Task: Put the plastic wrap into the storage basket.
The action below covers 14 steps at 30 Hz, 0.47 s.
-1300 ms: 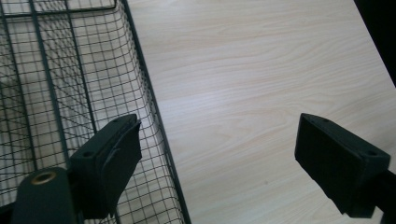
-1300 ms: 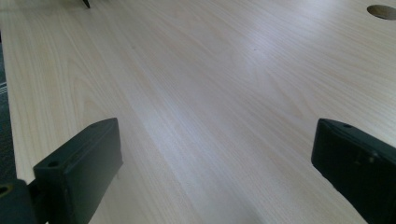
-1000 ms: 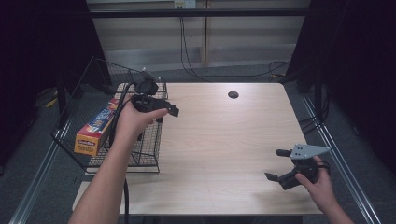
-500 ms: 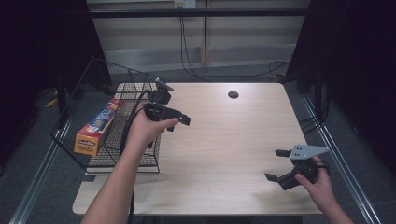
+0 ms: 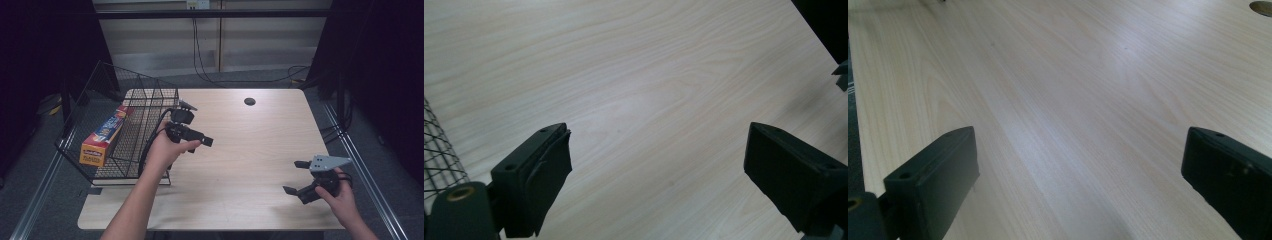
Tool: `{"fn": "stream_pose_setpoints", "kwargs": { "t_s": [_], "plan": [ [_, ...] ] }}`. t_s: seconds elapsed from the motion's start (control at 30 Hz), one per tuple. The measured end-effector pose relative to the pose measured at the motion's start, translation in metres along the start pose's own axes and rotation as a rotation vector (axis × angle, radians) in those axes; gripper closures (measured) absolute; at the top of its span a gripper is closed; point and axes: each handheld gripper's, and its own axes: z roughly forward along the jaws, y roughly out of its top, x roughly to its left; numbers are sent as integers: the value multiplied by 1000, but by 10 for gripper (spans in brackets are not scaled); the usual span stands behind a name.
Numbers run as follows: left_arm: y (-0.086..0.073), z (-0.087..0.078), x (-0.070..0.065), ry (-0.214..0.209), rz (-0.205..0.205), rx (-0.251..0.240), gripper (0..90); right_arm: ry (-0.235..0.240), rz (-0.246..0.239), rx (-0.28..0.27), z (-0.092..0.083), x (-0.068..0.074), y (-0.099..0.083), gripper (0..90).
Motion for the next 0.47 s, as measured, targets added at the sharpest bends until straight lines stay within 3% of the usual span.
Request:
{"fn": "stream_pose_setpoints", "kwargs": {
  "t_s": [0.27,0.47],
  "plan": [
    [-15,17,-8,-43,30,-26,110,9,-1,5,1,0,-1,16],
    [-27,29,-12,-42,43,-37,93,20,-5,30,7,1,-3,16]
  ]
}}
